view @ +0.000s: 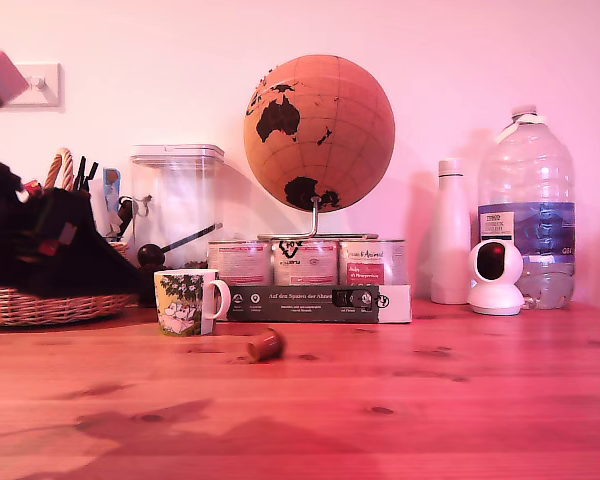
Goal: Pick up the coffee capsules on the table and drop them inside the coffee cup
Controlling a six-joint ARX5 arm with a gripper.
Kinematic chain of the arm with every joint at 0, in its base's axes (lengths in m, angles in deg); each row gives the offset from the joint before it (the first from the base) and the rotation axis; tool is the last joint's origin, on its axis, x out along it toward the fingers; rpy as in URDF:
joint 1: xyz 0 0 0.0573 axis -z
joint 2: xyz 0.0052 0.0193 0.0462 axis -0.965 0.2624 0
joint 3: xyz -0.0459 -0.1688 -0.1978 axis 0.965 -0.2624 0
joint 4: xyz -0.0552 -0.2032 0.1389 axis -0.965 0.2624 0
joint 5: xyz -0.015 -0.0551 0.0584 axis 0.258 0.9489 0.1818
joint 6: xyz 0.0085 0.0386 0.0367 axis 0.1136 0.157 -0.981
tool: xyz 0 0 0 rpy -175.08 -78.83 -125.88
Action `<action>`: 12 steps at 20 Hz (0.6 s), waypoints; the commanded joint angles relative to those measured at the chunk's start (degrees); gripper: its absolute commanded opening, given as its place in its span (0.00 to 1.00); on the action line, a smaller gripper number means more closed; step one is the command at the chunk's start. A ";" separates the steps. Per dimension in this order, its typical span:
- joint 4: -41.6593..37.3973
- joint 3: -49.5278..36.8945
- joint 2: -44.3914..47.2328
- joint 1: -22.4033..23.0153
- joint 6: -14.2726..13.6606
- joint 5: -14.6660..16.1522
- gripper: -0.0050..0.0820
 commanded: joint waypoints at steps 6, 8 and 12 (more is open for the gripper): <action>-9.44 -0.79 7.21 -3.45 0.44 3.13 0.74; -11.85 -0.72 9.22 -3.43 2.10 2.69 0.76; -13.81 0.09 11.50 -2.89 4.79 0.81 0.76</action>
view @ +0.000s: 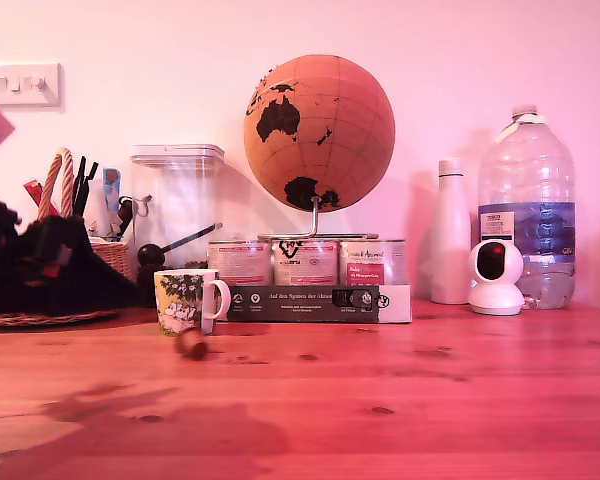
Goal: Pick up the coffee capsules on the table and drop them inside the coffee cup
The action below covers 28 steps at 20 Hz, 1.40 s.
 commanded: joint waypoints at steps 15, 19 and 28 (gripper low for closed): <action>-1.16 7.21 10.23 0.42 -4.57 0.20 0.76; 1.42 10.21 13.00 0.42 -5.88 3.54 0.76; 8.33 17.62 19.65 1.07 -6.34 6.95 0.76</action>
